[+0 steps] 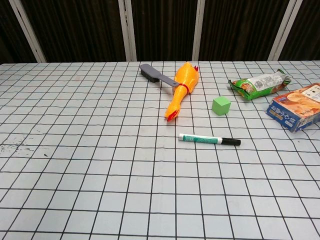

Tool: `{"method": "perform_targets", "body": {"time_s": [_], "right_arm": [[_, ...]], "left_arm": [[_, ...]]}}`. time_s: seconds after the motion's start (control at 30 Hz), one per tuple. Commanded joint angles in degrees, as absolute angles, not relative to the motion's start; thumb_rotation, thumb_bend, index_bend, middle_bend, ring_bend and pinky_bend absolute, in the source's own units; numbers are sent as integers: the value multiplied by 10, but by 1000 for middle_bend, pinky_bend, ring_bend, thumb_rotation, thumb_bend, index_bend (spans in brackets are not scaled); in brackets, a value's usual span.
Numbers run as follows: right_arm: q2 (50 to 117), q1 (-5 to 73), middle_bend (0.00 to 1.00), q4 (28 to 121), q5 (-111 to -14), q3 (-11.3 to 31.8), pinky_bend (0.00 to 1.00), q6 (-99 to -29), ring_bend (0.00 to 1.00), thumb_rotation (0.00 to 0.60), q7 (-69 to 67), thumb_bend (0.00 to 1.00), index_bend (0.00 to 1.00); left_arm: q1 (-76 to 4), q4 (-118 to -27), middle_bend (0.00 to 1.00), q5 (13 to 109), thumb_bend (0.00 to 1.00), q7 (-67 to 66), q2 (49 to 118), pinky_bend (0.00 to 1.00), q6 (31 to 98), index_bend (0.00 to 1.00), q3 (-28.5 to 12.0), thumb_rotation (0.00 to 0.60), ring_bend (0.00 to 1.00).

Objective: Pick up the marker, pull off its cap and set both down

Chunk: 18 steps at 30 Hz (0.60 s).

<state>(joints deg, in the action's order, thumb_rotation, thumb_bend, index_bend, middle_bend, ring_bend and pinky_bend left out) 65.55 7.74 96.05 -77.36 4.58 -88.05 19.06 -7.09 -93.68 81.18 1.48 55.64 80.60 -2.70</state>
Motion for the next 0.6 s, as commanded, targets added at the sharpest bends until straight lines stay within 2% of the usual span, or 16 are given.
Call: {"method": "perform_targets", "body": {"time_s": [0.03,0.6], "right_arm": [[657,77,102,959,-773,47,0,-877,90,600,188,80,266],[658,74,102,970,-766,56,0,-863,79,600,194,80,266]], "left_arm": [[-70,-935,0,814,493,14,559,0,805,105,-25,600,0],[-71,-960,0,818,493,-14,560,0,816,103,-32,600,0]]}}
